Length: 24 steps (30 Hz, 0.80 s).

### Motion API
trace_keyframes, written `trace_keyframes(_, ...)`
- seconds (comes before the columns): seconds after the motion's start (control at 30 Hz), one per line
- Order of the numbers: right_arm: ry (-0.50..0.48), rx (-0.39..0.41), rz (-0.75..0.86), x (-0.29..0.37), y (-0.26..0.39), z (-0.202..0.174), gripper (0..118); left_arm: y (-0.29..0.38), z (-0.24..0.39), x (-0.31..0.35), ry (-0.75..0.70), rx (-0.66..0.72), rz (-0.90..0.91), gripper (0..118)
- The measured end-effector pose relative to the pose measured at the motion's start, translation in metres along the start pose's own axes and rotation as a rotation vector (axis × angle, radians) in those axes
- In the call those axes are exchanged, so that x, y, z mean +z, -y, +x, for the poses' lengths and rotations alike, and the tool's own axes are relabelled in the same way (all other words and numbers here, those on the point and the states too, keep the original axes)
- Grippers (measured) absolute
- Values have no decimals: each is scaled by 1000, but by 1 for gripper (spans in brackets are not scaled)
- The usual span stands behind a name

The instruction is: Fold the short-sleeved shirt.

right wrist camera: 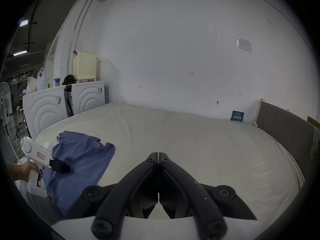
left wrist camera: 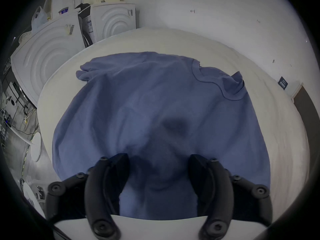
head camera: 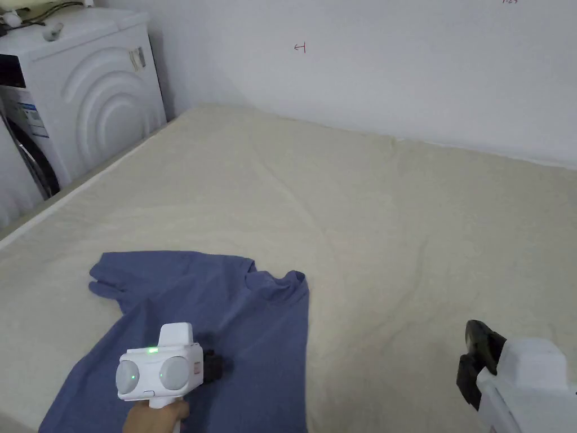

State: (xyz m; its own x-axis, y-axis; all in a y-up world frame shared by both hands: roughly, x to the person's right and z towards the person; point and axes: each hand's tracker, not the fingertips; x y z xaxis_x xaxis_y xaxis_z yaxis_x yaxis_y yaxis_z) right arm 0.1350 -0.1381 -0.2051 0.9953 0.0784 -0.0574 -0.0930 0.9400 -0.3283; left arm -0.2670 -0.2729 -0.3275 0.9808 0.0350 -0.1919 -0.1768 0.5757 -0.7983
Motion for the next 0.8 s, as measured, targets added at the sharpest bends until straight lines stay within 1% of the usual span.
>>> trace_keyframes(0.03,3,-1,-3,0,1,1,2,-1,1,3,25,-2,7,54)
trace_keyframes(0.07,5,-3,-5,-1,1,2,2,0,2,9,33,-6,16,27)
trace_keyframes(0.1,5,-5,-8,-1,1,3,2,0,5,10,24,-12,22,9)
trace_keyframes(0.13,1,-9,-11,-1,2,3,2,1,6,9,-7,-32,28,3)
trace_keyframes(0.2,-3,-15,-11,2,1,5,2,1,5,10,8,-31,21,3)
trace_keyframes(0.27,-7,-13,-5,6,0,7,2,-1,1,22,29,14,51,2)
trace_keyframes(0.33,-8,-11,5,11,-1,11,2,-4,-3,39,79,55,108,2)
trace_keyframes(0.5,1,-34,28,24,-2,26,2,-16,2,94,232,89,204,2)
trace_keyframes(0.57,8,-47,36,30,0,33,2,-24,18,119,278,48,247,2)
trace_keyframes(0.67,22,-71,49,39,0,46,2,-39,59,160,348,-79,325,2)
trace_keyframes(0.8,54,-90,78,57,-3,65,2,-65,115,208,460,-187,428,2)
